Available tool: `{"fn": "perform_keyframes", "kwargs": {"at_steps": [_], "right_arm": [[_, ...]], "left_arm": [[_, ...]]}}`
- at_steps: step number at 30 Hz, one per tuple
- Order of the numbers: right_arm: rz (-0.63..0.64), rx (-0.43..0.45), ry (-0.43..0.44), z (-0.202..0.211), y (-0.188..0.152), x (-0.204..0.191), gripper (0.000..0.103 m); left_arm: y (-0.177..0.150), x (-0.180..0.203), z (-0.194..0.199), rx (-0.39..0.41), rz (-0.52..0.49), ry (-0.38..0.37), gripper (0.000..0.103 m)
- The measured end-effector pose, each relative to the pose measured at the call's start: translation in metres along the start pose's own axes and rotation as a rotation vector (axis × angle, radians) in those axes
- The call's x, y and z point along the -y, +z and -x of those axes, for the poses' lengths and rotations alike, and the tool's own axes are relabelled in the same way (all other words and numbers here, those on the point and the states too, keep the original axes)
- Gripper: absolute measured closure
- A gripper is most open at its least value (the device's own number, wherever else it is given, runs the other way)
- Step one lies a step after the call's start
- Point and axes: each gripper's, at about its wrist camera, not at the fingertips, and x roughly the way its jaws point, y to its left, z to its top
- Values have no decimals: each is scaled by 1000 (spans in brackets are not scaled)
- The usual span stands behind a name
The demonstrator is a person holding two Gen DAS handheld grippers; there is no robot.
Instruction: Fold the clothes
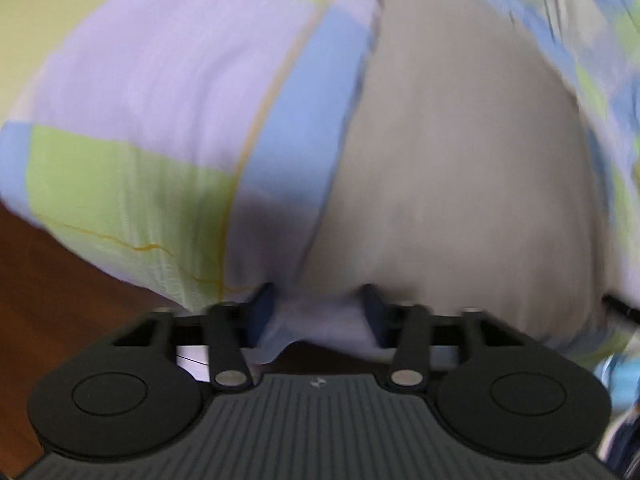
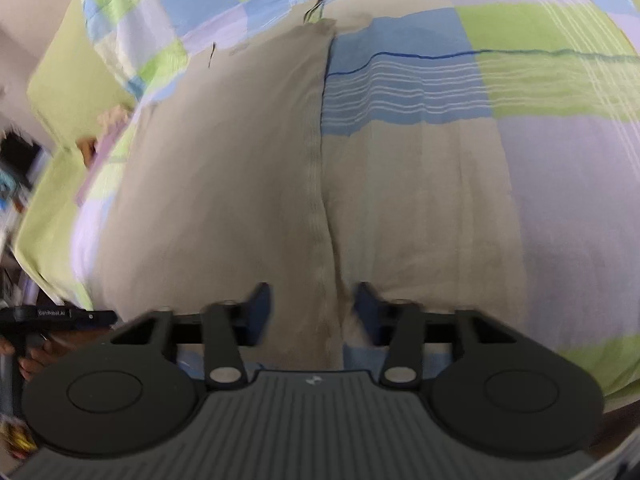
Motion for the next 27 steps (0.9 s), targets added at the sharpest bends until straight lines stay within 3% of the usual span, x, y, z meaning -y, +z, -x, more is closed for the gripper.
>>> {"fn": "perform_keyframes", "kwargs": {"at_steps": [4, 7, 8, 9, 11, 13, 15, 20, 27], "right_arm": [[-40, -54, -58, 8, -6, 6, 98], [-6, -126, -201, 18, -10, 4, 91], [6, -143, -244, 22, -11, 3, 86], [8, -139, -249, 26, -10, 1, 84], [1, -111, -226, 39, -6, -4, 81], [23, -68, -174, 43, 2, -19, 74], [56, -20, -112, 42, 13, -36, 72], [88, 33, -40, 16, 42, -65, 70], [121, 57, -6, -14, 88, -82, 66]], "left_arm": [[-4, -5, 2, -97, -17, 164, 89], [-11, -4, 19, -140, -70, 265, 86], [-12, -1, 32, -139, -102, 283, 81], [-9, 5, 44, -144, -128, 303, 72], [6, 20, 58, -166, -155, 349, 64], [33, 47, 65, -147, -172, 352, 62], [58, 69, 68, -100, -191, 330, 52], [116, 133, 68, 16, -222, 292, 51], [165, 162, 49, 82, -322, 253, 51]]}}
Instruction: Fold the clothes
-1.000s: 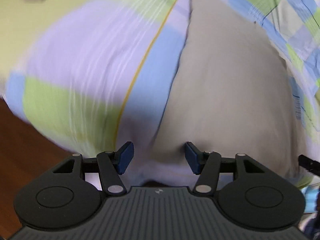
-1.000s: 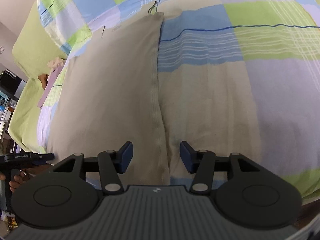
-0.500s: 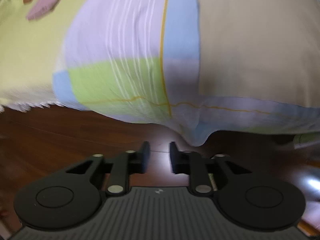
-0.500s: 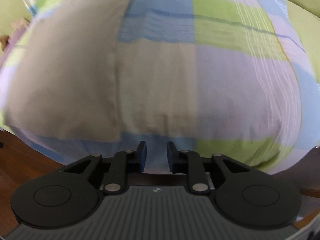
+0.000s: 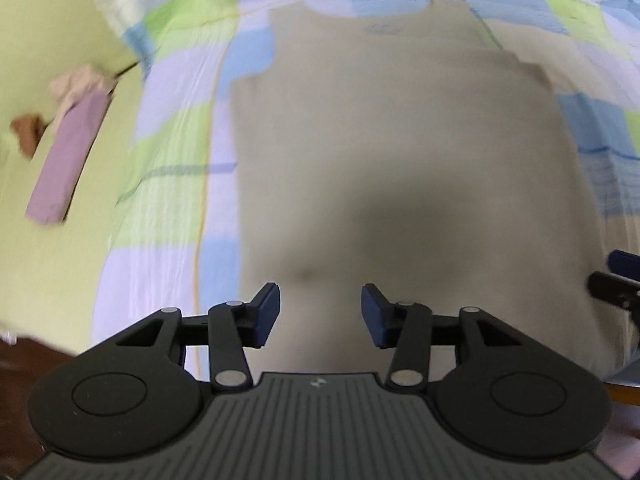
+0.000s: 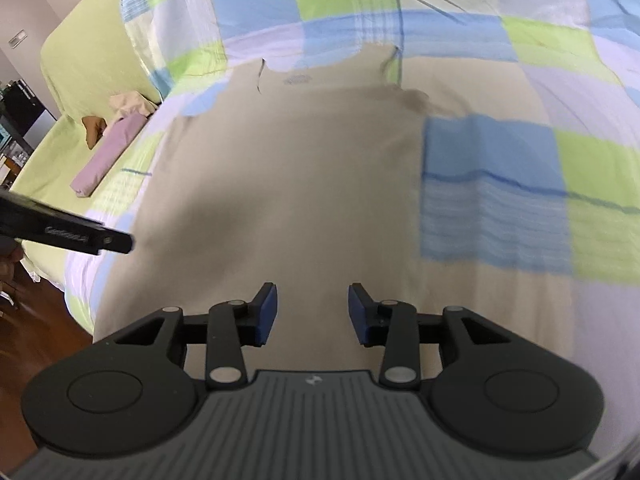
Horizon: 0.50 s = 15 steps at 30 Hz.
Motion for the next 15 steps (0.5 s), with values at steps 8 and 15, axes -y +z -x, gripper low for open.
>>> {"fn": "perform_keyframes", "kwargs": {"at_steps": [8, 15], "right_arm": [[-33, -28, -22, -53, 61, 5, 61], [-32, 2, -48, -94, 137, 20, 54]], "left_arm": [[63, -28, -58, 3, -89, -93, 51], [156, -87, -88, 137, -212, -130, 51]]}}
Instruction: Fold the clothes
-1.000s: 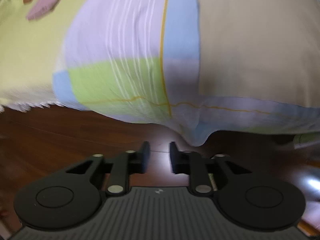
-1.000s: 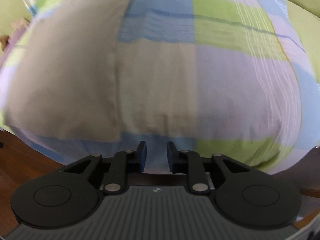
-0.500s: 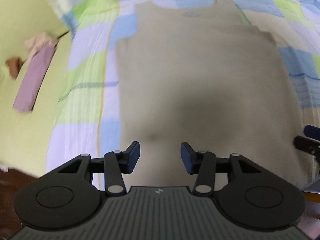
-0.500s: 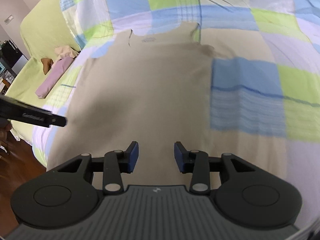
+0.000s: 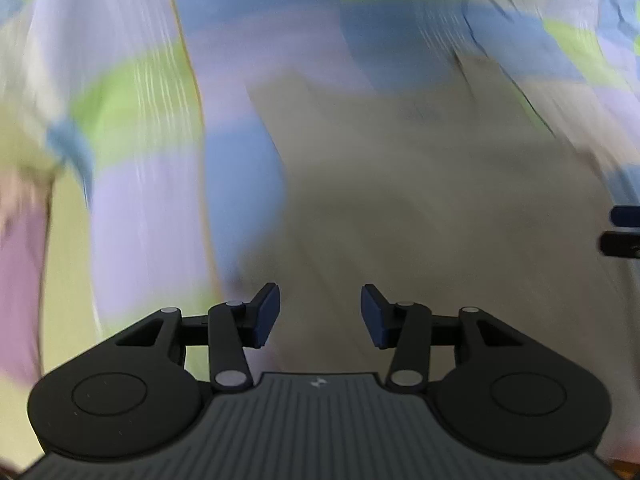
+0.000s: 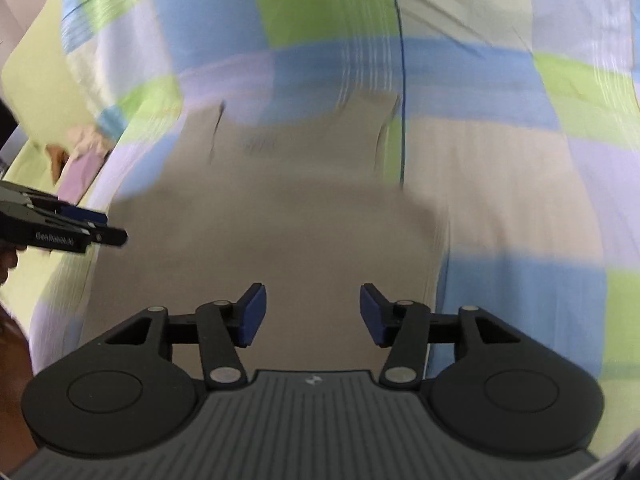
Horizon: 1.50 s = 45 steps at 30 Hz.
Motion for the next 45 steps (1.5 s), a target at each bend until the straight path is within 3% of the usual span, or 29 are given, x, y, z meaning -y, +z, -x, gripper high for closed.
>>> {"fn": "perform_keyframes", "kwargs": {"at_steps": [3, 8, 11, 13, 15, 22, 26, 27, 29, 30, 34, 39, 45], "right_arm": [[25, 35, -6, -25, 44, 10, 53], [77, 70, -18, -56, 98, 22, 50], [61, 77, -9, -67, 116, 29, 49], [64, 78, -1, -75, 124, 33, 48], [75, 80, 4, -79, 129, 37, 48], [181, 60, 89, -103, 153, 54, 50], [248, -11, 112, -125, 160, 62, 65], [255, -35, 126, -130, 161, 63, 81], [301, -77, 139, -142, 160, 66, 88], [310, -83, 155, -143, 160, 65, 98], [419, -48, 132, -130, 157, 45, 99], [480, 116, 112, -73, 142, 24, 99], [585, 238, 118, 27, 65, -8, 99]], "left_arm": [[50, -31, -31, 80, -141, -25, 51], [97, -54, -73, 87, -191, -100, 52], [106, -57, -92, 58, -204, -159, 54], [104, -56, -104, 38, -220, -198, 64], [98, -52, -109, 47, -253, -243, 99], [85, -46, -108, 94, -277, -256, 103], [82, -41, -116, 86, -270, -250, 102], [80, -40, -117, 88, -271, -248, 102], [79, -40, -116, 95, -267, -246, 102], [78, -40, -115, 100, -270, -242, 102], [71, -31, -100, 158, -322, -183, 103], [47, -19, -30, 286, -327, -144, 103], [-30, 15, 53, 311, -374, -140, 102]]}}
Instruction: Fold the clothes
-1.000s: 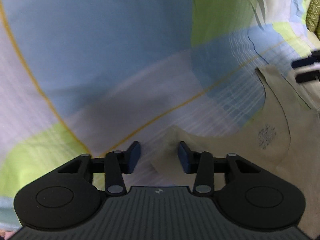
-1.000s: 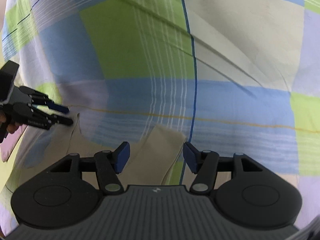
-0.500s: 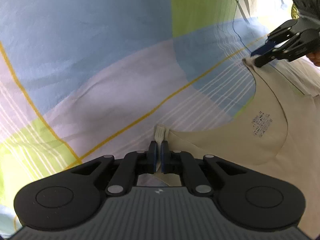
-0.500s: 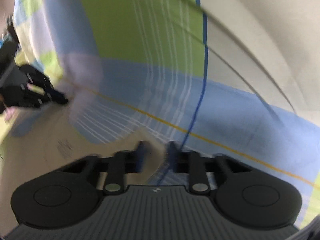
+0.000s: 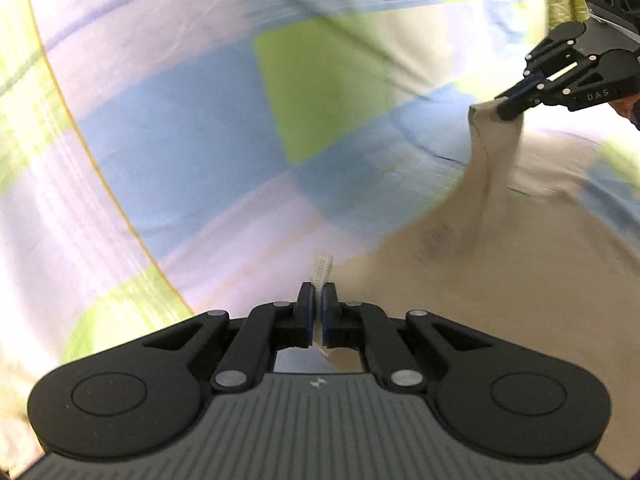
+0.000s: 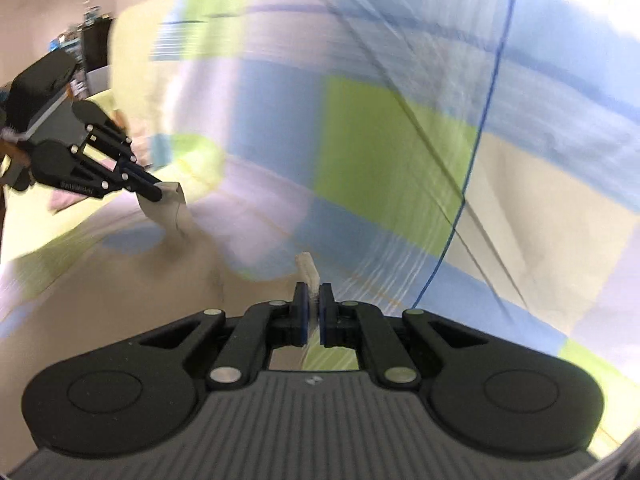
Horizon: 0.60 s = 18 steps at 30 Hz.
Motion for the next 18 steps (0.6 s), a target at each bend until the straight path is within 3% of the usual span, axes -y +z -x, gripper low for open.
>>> {"fn": "perform_keyframes", "kwargs": {"at_steps": [3, 7, 11, 14, 15, 18], "right_arm": [[51, 0, 8, 42, -36, -49, 99], [92, -38, 30, 82, -96, -107, 100], [142, -84, 36, 99, -141, -151, 99], [247, -170, 10, 100, -166, -182, 90], [295, -188, -2, 103, -173, -192, 81], [432, -188, -56, 116, -184, -215, 73]], "left_arm": [[-40, 68, 39, -32, -35, 10, 102], [-89, 138, 57, -71, 11, 34, 102], [-127, 181, 61, -108, 38, 67, 98], [-147, 206, 64, -136, 7, 117, 89], [-152, 213, 68, -144, -27, 131, 85], [-166, 234, 79, -159, -168, 160, 80]]}}
